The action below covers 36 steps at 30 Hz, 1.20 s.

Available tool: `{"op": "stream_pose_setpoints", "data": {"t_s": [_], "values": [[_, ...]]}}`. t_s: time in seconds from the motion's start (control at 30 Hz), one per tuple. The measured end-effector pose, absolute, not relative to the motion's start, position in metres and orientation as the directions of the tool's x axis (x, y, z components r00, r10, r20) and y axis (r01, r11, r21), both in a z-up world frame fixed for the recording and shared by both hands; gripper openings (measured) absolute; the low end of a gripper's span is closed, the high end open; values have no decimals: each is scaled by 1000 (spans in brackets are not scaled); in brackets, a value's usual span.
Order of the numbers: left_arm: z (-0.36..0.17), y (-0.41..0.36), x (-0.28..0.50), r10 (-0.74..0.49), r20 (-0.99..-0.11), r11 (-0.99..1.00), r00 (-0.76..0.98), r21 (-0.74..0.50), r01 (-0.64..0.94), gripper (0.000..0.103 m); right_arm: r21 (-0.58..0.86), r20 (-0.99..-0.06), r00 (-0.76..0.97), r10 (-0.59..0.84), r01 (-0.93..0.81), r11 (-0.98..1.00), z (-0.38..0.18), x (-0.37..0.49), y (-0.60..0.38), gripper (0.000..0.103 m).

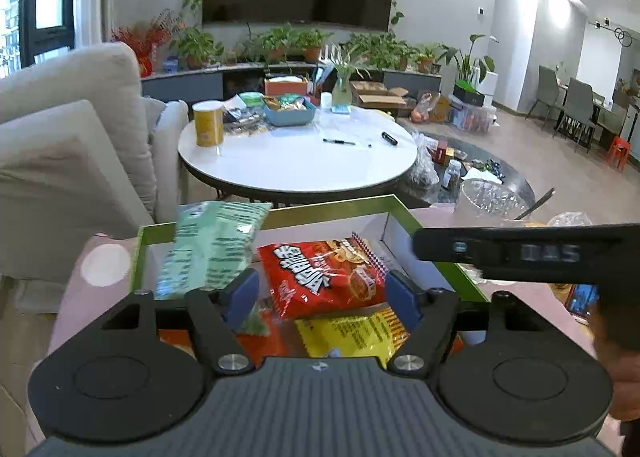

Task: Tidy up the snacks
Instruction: 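Move both tools toward the loose snack packets on the table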

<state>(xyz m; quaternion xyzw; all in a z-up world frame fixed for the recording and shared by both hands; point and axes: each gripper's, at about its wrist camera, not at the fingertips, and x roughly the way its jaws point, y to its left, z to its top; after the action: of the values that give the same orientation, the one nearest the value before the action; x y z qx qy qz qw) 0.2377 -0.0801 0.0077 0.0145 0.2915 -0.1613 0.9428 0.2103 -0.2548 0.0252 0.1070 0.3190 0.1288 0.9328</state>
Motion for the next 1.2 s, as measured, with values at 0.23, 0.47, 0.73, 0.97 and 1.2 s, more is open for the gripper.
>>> {"op": "stream_pose_setpoints", "data": {"t_s": [0.23, 0.47, 0.73, 0.97, 1.2], "values": [[25, -61, 192, -287, -525, 951, 801, -55, 304, 77, 304, -539, 776, 328, -183, 935, 35, 164, -257, 51], [31, -39, 134, -234, -484, 967, 843, -22, 255, 86, 280, -543, 775, 324, -197, 940, 30, 119, -247, 51], [19, -21, 86, -223, -516, 972, 827, -49, 232, 86, 281, -567, 747, 347, -221, 934, 16, 85, -235, 51], [12, -16, 44, -236, -520, 966, 821, -35, 255, 86, 232, -567, 747, 347, -259, 937, 14, 55, -221, 55], [2, -1, 13, -212, -537, 971, 817, -18, 240, 86, 184, -566, 744, 356, -307, 934, 11, 29, -206, 58]]}}
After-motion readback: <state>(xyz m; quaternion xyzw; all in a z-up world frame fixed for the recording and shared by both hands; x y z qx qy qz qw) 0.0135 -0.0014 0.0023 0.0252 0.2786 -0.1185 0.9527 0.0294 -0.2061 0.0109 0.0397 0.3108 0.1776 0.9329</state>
